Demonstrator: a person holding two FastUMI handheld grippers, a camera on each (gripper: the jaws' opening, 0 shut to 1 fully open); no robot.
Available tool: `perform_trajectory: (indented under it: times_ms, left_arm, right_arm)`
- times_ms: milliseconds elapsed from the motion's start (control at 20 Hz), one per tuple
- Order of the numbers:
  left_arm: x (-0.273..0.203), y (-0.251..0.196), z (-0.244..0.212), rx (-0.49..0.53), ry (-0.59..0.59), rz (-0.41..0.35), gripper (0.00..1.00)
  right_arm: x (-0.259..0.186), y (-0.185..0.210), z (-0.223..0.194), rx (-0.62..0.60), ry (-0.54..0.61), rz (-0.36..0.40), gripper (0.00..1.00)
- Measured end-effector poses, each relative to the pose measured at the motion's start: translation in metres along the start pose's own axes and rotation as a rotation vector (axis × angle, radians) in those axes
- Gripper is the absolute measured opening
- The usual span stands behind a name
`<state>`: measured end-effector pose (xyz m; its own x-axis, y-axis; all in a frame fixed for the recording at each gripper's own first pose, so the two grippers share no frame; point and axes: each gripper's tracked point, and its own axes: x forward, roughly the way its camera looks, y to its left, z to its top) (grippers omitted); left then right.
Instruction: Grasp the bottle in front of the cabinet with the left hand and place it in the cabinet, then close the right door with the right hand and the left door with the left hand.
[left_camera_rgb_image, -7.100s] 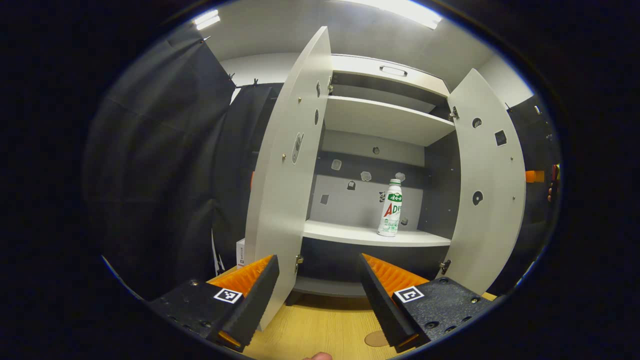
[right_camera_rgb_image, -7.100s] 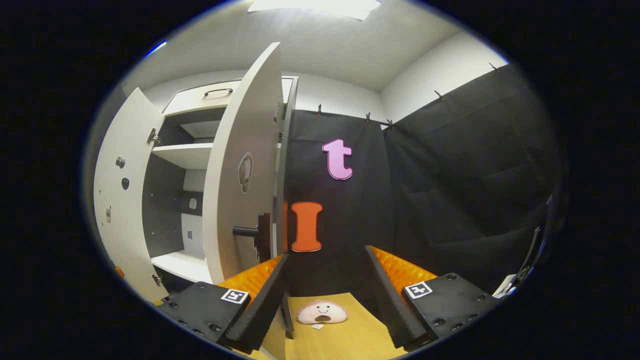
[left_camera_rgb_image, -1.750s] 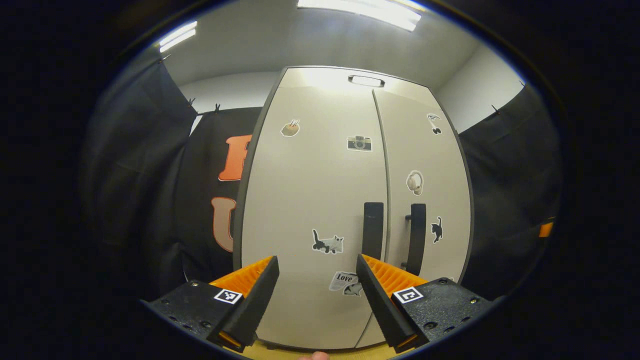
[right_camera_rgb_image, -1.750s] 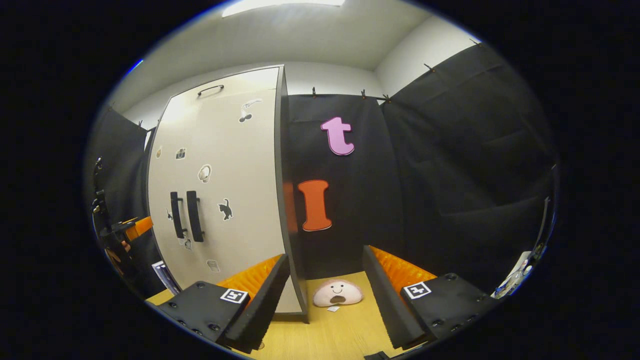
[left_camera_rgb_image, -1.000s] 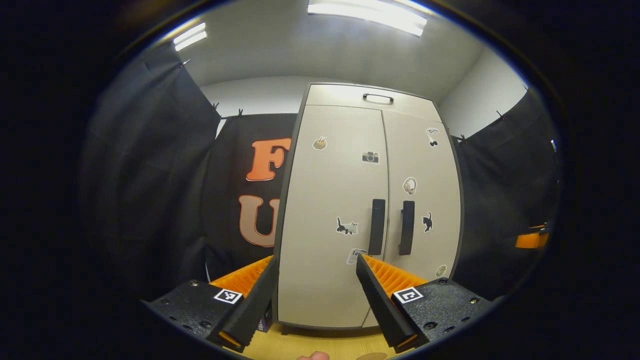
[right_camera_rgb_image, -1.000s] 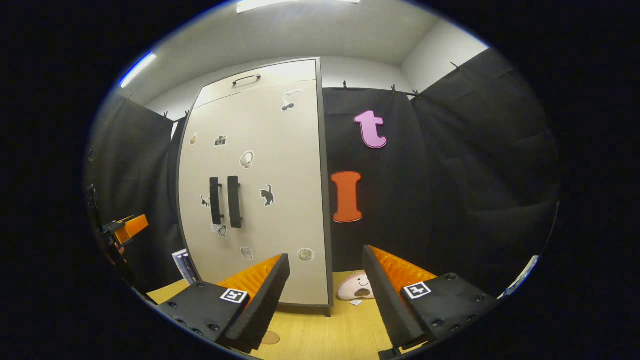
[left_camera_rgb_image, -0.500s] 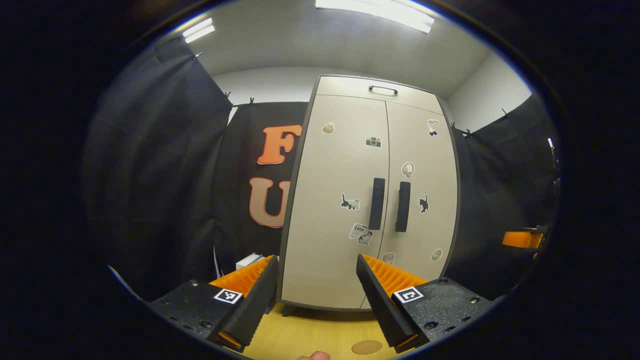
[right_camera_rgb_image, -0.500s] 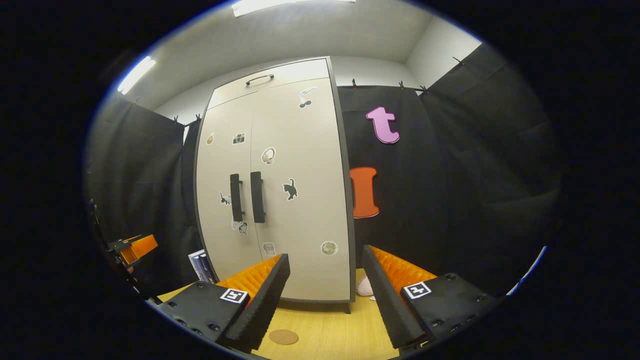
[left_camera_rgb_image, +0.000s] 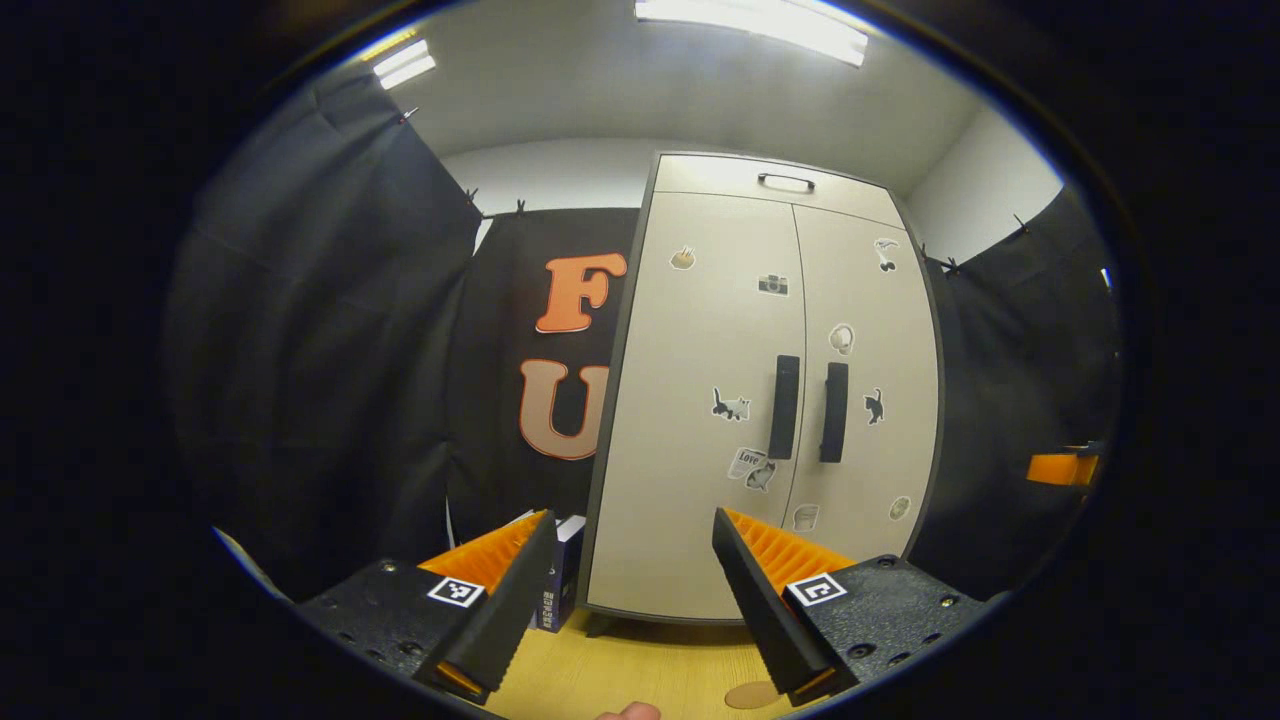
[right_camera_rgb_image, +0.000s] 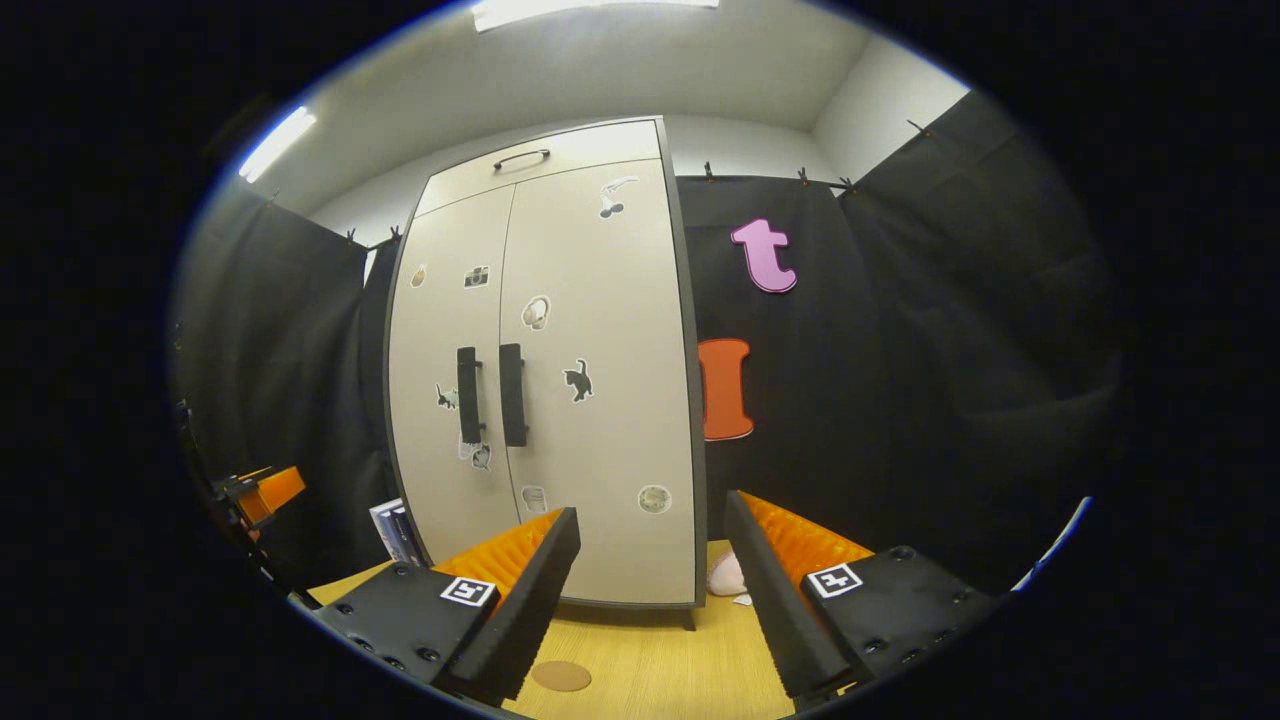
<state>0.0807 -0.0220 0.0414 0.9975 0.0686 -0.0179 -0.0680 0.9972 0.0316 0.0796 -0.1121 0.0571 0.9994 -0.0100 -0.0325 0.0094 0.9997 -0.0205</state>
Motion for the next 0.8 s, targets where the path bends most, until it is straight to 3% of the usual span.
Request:
perform_trajectory:
  times_ms: [800]
  left_arm:
    - [0.001, -0.013, -0.006, -0.04, 0.013, -0.035, 0.95]
  right_arm:
    - [0.003, 0.005, -0.002, 0.018, -0.004, 0.006, 0.97]
